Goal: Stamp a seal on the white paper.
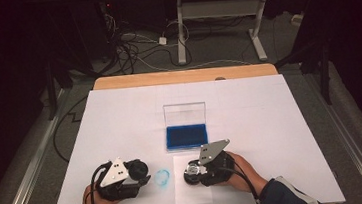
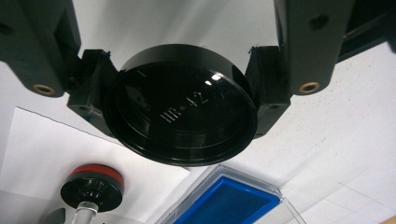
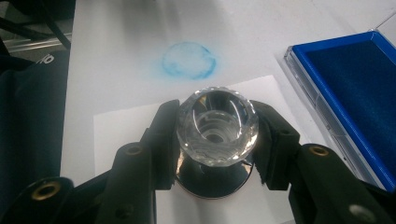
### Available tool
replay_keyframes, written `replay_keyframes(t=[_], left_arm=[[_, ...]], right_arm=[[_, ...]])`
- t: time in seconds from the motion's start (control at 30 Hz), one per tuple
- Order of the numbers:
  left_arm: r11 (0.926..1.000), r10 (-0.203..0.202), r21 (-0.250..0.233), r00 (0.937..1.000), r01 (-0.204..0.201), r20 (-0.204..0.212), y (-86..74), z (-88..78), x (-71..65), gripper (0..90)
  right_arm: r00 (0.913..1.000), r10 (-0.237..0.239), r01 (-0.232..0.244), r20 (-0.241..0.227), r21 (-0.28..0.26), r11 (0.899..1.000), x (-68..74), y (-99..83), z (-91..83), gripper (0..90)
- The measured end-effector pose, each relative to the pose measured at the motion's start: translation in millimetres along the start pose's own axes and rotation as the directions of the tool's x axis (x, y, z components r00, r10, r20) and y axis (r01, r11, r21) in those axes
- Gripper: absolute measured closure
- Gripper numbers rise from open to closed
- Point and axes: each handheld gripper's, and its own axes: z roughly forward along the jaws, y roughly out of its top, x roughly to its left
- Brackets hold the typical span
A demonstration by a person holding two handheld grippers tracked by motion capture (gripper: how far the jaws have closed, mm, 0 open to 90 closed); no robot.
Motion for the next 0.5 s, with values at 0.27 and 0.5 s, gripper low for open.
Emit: replay_keyframes(t=[0.27, 0.5], left_arm=[[1.0, 0.005, 0.007, 1.0, -0.005, 0.002, 0.4, 0.6, -1.0, 35.8], [0.9999, 0.007, 0.009, 1.0, -0.007, 0.002, 0.5, 0.8, -1.1, 35.8]], right_arm=[[0.9998, -0.008, 0.008, 0.016, 0.01, 1.0, 2.2, 0.9, 0.4, 56.7], [0.9999, -0.007, 0.007, 0.016, 0.018, 1.0, 2.2, 1.6, 0.3, 56.7]])
